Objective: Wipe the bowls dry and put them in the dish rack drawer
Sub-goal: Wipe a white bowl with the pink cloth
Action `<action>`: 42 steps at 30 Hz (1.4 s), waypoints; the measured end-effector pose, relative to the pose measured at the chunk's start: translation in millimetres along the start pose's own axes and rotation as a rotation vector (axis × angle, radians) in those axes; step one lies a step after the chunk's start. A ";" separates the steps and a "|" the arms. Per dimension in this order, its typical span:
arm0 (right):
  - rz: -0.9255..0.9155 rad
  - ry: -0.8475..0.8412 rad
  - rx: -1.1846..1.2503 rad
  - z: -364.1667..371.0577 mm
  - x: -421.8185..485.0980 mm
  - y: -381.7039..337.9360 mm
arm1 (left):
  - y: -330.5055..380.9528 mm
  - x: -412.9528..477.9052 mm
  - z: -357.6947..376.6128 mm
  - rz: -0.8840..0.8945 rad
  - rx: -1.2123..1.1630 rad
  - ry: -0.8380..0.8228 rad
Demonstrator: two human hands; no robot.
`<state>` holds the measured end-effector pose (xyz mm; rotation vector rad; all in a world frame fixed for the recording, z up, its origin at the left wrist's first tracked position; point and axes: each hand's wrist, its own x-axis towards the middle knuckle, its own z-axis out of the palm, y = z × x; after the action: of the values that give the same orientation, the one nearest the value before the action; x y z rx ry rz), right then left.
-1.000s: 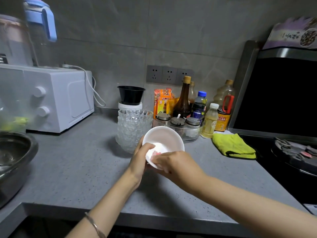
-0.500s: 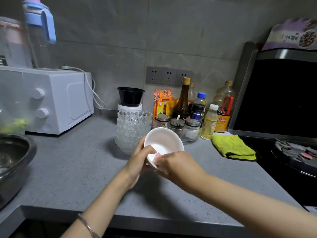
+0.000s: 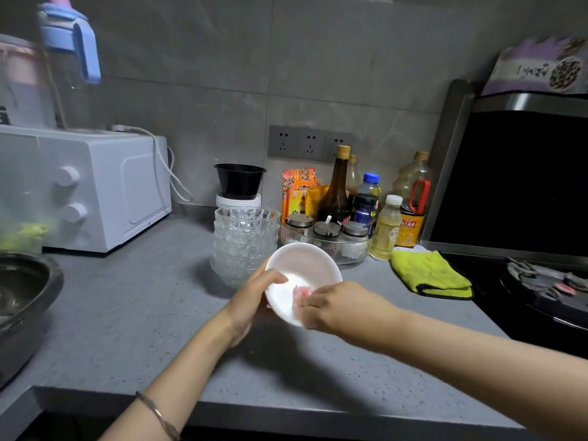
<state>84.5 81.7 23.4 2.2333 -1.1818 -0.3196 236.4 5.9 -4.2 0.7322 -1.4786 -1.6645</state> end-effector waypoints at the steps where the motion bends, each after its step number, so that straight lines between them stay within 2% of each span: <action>1: 0.105 0.051 0.088 -1.1 2.4 -8.2 | -2.0 -0.4 2.5 0.018 -0.033 0.004; 4: 0.354 0.078 0.450 -3.8 7.4 -26.6 | -6.4 -3.2 7.7 0.066 -0.084 0.061; 5: 0.353 0.104 0.530 -3.5 6.8 -28.6 | -6.6 -3.6 7.4 0.071 -0.085 0.086; 7: 0.201 0.170 0.566 -2.9 -0.1 -24.3 | -4.9 -4.4 1.5 0.045 -0.055 0.102; 9: 0.001 0.173 0.461 5.4 -8.8 -7.2 | -0.9 -5.4 -6.9 0.015 0.011 0.058; 11: -0.116 0.130 0.308 8.0 -13.3 11.0 | 1.7 -5.0 -13.2 -0.024 0.032 -0.010; 14: -0.127 0.174 0.091 4.9 -12.6 17.8 | 1.5 -2.7 -11.0 0.008 0.001 -0.014; 16: -0.047 0.211 0.050 7.3 -6.6 6.1 | -2.4 -1.5 -4.3 0.068 -0.028 0.004; 19: 0.267 0.306 0.250 8.8 6.2 -19.7 | -14.2 -0.5 10.0 0.131 -0.103 0.052; 21: 0.414 0.345 0.401 0.0 12.6 -29.5 | -21.3 0.8 15.9 0.144 -0.181 0.132; 23: 0.436 0.214 0.631 -4.1 8.7 -31.2 | -22.3 0.7 15.8 0.132 -0.191 0.176; 25: 0.295 0.132 0.744 -3.0 -4.0 -24.7 | -19.6 -0.2 10.5 0.122 -0.150 0.167; 26: 0.190 0.083 0.684 -4.9 -10.9 -17.8 | -17.5 -1.2 6.0 0.128 -0.111 0.142; 29: -0.116 0.097 0.134 3.0 -24.2 16.6 | -6.4 -4.3 -3.7 0.139 0.058 -0.007; 31: -0.232 0.067 -0.120 -3.7 -23.8 36.7 | -1.0 -4.4 -5.0 0.069 0.140 -0.143; 33: -0.275 0.035 -0.244 -14.9 -18.1 45.9 | 1.5 -1.5 -4.9 -0.013 0.153 -0.258; 37: -0.272 0.074 -0.318 -17.0 -14.9 42.4 | 2.4 5.9 -7.4 -0.088 0.199 -0.414; 40: -0.158 0.061 -0.233 -10.9 -21.0 27.8 | 1.4 5.9 -10.6 -0.096 0.186 -0.254; 42: -0.022 0.000 -0.084 -4.4 -23.9 12.8 | 1.2 3.8 -8.8 -0.062 0.152 -0.142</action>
<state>64.0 97.3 33.2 2.1754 -1.1232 -0.3711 241.8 -2.1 -4.1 0.7615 -1.7126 -1.6929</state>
